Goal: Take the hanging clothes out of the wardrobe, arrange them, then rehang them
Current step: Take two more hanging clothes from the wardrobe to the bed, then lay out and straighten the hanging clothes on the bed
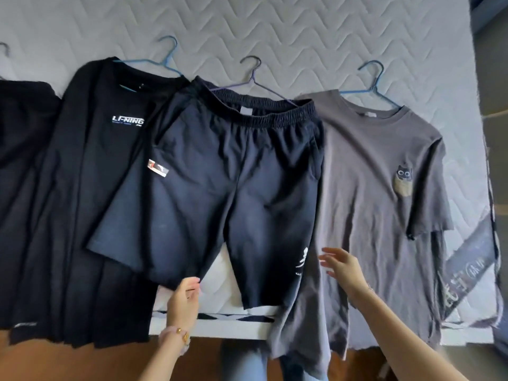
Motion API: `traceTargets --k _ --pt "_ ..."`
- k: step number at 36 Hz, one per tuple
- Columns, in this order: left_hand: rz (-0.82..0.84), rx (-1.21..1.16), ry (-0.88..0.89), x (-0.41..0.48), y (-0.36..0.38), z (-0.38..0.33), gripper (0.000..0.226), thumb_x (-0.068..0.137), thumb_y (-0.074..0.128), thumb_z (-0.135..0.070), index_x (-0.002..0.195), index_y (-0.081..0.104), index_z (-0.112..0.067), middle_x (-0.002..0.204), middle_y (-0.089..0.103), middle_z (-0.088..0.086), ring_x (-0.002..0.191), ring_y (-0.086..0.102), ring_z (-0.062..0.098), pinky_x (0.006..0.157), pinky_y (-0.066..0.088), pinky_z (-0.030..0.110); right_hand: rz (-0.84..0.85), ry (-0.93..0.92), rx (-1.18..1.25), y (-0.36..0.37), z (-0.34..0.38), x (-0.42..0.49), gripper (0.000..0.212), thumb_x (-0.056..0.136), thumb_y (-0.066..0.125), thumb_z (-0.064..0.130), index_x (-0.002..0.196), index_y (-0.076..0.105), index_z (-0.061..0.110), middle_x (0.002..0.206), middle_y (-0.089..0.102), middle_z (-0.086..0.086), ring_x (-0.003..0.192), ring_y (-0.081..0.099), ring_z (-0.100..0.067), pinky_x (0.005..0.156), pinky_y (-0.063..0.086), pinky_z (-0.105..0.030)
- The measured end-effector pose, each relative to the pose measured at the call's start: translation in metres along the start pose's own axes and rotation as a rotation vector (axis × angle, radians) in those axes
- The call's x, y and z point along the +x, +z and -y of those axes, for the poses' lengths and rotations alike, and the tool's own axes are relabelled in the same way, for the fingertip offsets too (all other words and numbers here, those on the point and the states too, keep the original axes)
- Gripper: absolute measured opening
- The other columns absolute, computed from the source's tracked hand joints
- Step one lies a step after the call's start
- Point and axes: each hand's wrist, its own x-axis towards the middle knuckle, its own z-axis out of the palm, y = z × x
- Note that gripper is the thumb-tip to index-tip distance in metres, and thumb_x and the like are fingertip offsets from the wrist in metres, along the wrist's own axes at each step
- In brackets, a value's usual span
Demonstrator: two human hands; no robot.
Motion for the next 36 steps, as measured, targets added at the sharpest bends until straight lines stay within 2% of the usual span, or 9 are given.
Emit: traceTargets --k 3,7,12,17,20,25,30,33,36 --pt "0.110 0.026 -0.039 -0.011 0.028 0.006 0.020 0.091 0.052 0.001 0.107 0.059 -0.009 0.105 0.060 0.010 0.109 0.059 0.032 0.082 0.042 0.017 0.020 0.029 0.034 0.004 -0.015 -0.005 0.019 0.089 0.051 -0.003 0.103 0.061 0.005 0.083 0.065 -0.008 0.072 0.060 -0.013 0.062 0.047 -0.020" --pt "0.192 0.053 -0.091 -0.019 0.067 0.000 0.044 0.089 0.056 -0.003 0.132 0.047 -0.002 0.126 0.055 0.013 0.120 0.053 0.028 0.098 0.042 0.030 0.063 0.040 0.035 0.010 -0.037 -0.009 0.019 0.087 0.051 -0.005 0.100 0.062 0.005 0.081 0.066 -0.007 0.072 0.059 -0.015 0.065 0.045 -0.024" --pt "0.113 -0.048 -0.202 -0.013 0.096 -0.019 0.038 0.084 0.067 -0.014 0.115 0.048 -0.002 0.106 0.054 0.010 0.097 0.053 0.026 0.086 0.046 0.035 0.100 -0.001 0.006 0.017 -0.058 -0.004 0.018 0.086 0.055 -0.002 0.095 0.065 0.010 0.088 0.068 -0.014 0.082 0.062 -0.023 0.071 0.047 -0.029" --pt "0.126 -0.103 -0.196 -0.017 0.105 -0.029 0.039 0.090 0.060 -0.024 0.123 0.055 -0.003 0.125 0.061 0.012 0.117 0.055 0.033 0.100 0.045 0.040 0.102 -0.058 -0.080 0.018 -0.070 0.006 0.019 0.084 0.062 0.007 0.083 0.065 0.025 0.081 0.069 -0.004 0.082 0.066 -0.026 0.084 0.053 -0.044" --pt "0.042 -0.200 -0.159 -0.030 0.093 -0.042 0.052 0.094 0.054 -0.027 0.140 0.041 -0.005 0.143 0.045 0.004 0.133 0.041 0.023 0.110 0.035 0.036 0.104 -0.073 -0.057 0.018 -0.069 0.003 0.019 0.084 0.061 0.007 0.083 0.065 0.026 0.084 0.070 -0.006 0.081 0.066 -0.023 0.086 0.053 -0.044" --pt "-0.051 -0.516 -0.038 -0.047 0.052 -0.065 0.032 0.095 0.054 -0.022 0.125 0.058 -0.014 0.115 0.063 -0.007 0.114 0.057 0.012 0.092 0.041 0.026 0.191 -0.139 0.000 0.028 -0.060 -0.004 0.019 0.085 0.060 0.008 0.086 0.065 0.026 0.085 0.070 -0.007 0.078 0.066 -0.020 0.082 0.051 -0.040" --pt "-0.011 -0.590 -0.045 -0.045 0.023 -0.092 0.015 0.094 0.055 -0.022 0.105 0.066 -0.021 0.108 0.068 -0.004 0.104 0.062 0.012 0.087 0.052 0.033 0.353 -0.004 0.283 0.059 -0.033 -0.008 0.022 0.090 0.049 -0.004 0.110 0.055 0.005 0.084 0.063 -0.007 0.075 0.060 -0.013 0.066 0.049 -0.016" --pt "0.005 -0.576 -0.058 -0.042 0.010 -0.107 0.019 0.094 0.054 -0.026 0.107 0.066 -0.020 0.113 0.068 0.001 0.106 0.063 0.019 0.084 0.055 0.037 0.304 0.034 0.346 0.081 -0.021 -0.001 0.032 0.087 0.050 -0.007 0.118 0.054 0.001 0.091 0.062 -0.008 0.077 0.059 -0.013 0.069 0.051 -0.018" --pt "-0.008 -0.559 -0.041 -0.037 -0.003 -0.121 0.020 0.096 0.052 -0.026 0.107 0.066 -0.017 0.111 0.069 0.003 0.104 0.064 0.019 0.076 0.055 0.034 0.118 -0.039 0.211 0.098 -0.009 -0.005 0.026 0.084 0.047 0.003 0.102 0.061 0.015 0.094 0.067 -0.005 0.090 0.065 -0.021 0.089 0.052 -0.035"
